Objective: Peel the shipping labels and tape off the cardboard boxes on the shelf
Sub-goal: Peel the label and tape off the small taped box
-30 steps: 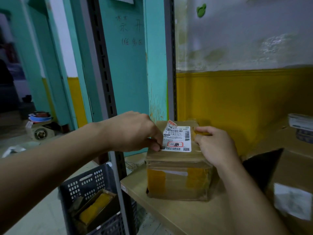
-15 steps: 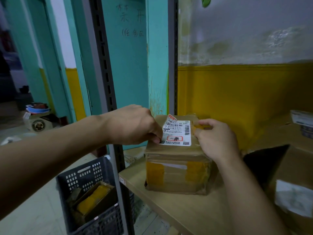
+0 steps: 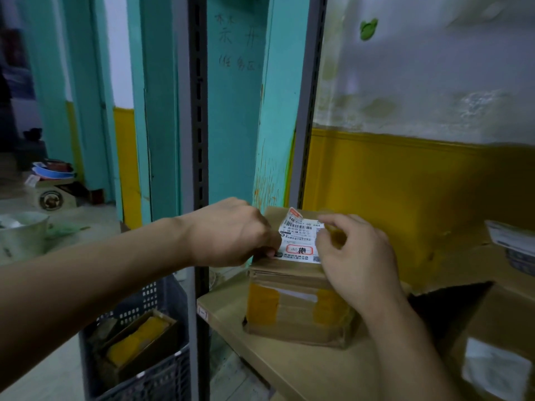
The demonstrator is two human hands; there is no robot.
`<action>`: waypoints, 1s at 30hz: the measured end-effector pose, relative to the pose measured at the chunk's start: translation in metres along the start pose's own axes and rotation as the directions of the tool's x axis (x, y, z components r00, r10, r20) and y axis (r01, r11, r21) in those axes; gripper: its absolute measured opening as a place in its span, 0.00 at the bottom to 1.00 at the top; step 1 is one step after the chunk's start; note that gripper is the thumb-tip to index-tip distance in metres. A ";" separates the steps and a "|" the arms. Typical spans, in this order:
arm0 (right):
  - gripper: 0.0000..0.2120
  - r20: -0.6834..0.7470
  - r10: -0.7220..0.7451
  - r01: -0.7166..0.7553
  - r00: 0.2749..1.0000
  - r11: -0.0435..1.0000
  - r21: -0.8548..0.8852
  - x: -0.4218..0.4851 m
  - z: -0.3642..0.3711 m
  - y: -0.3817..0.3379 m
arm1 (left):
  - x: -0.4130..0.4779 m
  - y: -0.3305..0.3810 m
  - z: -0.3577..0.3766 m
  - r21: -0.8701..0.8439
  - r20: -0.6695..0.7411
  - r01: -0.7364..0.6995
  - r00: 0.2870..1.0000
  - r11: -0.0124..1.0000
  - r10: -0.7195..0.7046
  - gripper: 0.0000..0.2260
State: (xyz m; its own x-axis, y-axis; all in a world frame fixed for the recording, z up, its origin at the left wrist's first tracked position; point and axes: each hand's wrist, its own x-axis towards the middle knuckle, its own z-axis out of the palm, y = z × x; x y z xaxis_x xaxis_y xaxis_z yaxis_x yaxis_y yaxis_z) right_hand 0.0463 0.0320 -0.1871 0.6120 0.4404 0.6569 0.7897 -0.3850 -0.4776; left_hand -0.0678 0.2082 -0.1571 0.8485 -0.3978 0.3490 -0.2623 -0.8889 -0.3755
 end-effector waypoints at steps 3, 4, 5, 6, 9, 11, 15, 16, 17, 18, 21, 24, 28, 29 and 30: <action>0.12 0.061 -0.059 0.058 0.996 0.998 0.013 -0.005 0.002 -0.003 | -0.002 0.001 0.002 0.002 -0.031 -0.018 0.999 1.000 0.018 0.18; 0.12 0.071 -0.065 0.065 0.995 0.998 0.003 -0.006 0.002 -0.004 | -0.003 0.002 0.002 0.011 -0.046 -0.022 0.999 1.000 0.022 0.17; 0.12 0.073 -0.070 0.071 0.995 0.997 -0.009 -0.007 0.001 -0.005 | -0.003 0.002 0.003 0.021 -0.056 -0.020 0.998 1.000 0.021 0.16; 0.12 0.066 -0.077 0.079 0.995 0.997 -0.022 -0.008 0.001 -0.007 | -0.003 0.003 0.004 0.032 -0.068 -0.014 0.998 0.999 0.016 0.14; 0.11 0.053 -0.093 0.096 0.994 0.994 -0.053 -0.011 0.002 -0.011 | 0.002 0.007 0.006 0.032 -0.117 0.007 0.993 0.999 -0.004 0.12; 0.10 0.034 -0.087 0.088 0.996 0.995 -0.037 -0.012 0.003 -0.010 | 0.008 0.007 0.005 -0.025 -0.115 0.020 0.993 0.999 -0.022 0.13; 0.10 0.008 -0.051 0.051 0.999 0.999 0.005 -0.011 0.006 -0.005 | 0.010 -0.006 -0.004 -0.168 0.066 0.142 0.989 0.976 -0.132 0.06; 0.10 0.009 -0.047 0.047 0.999 0.999 0.014 -0.012 0.006 -0.004 | 0.007 -0.009 -0.006 -0.184 0.095 0.161 0.985 0.970 -0.146 0.06; 0.10 0.009 -0.044 0.044 0.999 0.999 0.024 -0.013 0.007 -0.004 | 0.006 -0.011 -0.009 -0.182 0.124 0.167 0.982 0.969 -0.145 0.07; 0.10 0.008 -0.045 0.045 0.999 0.998 0.035 -0.013 0.008 -0.004 | 0.006 -0.012 -0.011 -0.165 0.153 0.160 0.979 0.973 -0.135 0.09; 0.11 0.015 -0.038 0.037 0.999 0.998 0.056 -0.014 0.011 -0.003 | 0.010 -0.013 -0.016 -0.127 0.205 0.116 0.975 0.985 -0.088 0.10; 0.11 0.014 -0.032 0.032 0.999 0.998 0.056 -0.014 0.012 -0.002 | 0.011 -0.014 -0.015 -0.055 0.175 0.045 0.984 0.997 -0.035 0.10; 0.11 -0.018 -0.024 0.025 1.000 0.997 0.069 -0.014 0.012 -0.001 | 0.008 -0.014 -0.010 0.030 0.068 -0.099 0.993 0.995 0.096 0.12; 0.10 -0.037 -0.020 0.023 0.999 0.997 0.076 -0.014 0.013 -0.001 | 0.008 -0.014 -0.009 0.048 0.049 -0.123 0.991 0.991 0.121 0.13; 0.10 -0.058 -0.017 0.022 0.998 0.996 0.081 -0.014 0.013 -0.001 | 0.007 -0.013 -0.009 0.062 0.034 -0.141 0.990 0.988 0.140 0.14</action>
State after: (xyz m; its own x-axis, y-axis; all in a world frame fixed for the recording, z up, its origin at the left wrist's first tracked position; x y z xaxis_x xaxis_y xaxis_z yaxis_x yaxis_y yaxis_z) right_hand 0.0376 0.0370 -0.2038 0.5948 0.3995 0.6976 0.8038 -0.3081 -0.5089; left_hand -0.0623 0.2152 -0.1421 0.8187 -0.5100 0.2638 -0.3507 -0.8079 -0.4735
